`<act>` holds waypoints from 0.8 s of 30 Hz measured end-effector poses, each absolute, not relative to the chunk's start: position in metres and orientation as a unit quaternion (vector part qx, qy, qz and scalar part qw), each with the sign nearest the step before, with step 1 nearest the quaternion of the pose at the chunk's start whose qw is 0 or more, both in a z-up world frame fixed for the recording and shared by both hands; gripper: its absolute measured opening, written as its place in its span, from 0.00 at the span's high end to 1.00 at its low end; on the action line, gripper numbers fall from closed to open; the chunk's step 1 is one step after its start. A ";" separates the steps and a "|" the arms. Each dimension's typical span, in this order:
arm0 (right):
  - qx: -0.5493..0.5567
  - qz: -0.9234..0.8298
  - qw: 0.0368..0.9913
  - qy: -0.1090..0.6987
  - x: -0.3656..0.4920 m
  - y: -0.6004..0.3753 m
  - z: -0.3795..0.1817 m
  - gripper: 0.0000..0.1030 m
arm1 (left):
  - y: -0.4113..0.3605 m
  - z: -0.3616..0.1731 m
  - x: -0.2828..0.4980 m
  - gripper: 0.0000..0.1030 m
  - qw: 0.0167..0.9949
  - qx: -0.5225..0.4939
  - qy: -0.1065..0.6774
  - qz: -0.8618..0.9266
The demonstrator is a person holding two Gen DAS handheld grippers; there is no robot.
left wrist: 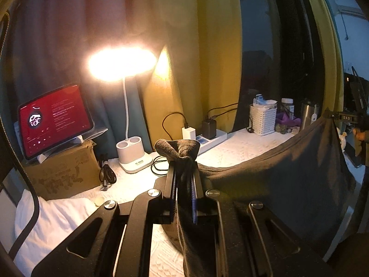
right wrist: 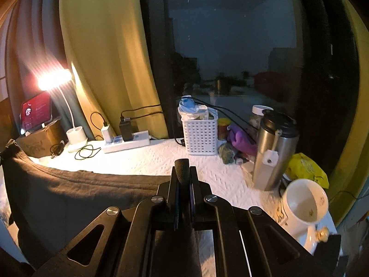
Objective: Fold small clothes
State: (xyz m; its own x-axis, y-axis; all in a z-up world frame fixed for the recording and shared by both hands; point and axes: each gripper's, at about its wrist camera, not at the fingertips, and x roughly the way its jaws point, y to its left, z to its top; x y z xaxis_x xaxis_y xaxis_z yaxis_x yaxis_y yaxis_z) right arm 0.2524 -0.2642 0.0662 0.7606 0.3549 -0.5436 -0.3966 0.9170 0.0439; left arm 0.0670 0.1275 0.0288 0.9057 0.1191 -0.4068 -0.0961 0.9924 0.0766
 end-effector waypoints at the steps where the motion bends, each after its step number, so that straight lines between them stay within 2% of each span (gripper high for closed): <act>1: -0.037 0.200 0.937 0.284 0.257 -0.262 0.065 0.93 | 0.129 0.028 0.071 0.91 0.975 0.028 0.212 0.056; 24: -0.029 0.185 0.897 0.400 0.376 -0.231 -0.034 0.93 | 0.172 -0.049 0.188 0.91 0.940 0.002 0.335 0.070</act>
State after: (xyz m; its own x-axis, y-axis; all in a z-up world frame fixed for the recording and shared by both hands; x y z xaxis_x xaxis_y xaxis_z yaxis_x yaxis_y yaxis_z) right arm 0.3761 -0.2315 -0.0344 0.6117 0.3088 -0.7283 -0.3552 0.9299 0.0959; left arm 0.1880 0.1724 -0.0491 0.7656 0.1335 -0.6293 -0.1307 0.9901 0.0509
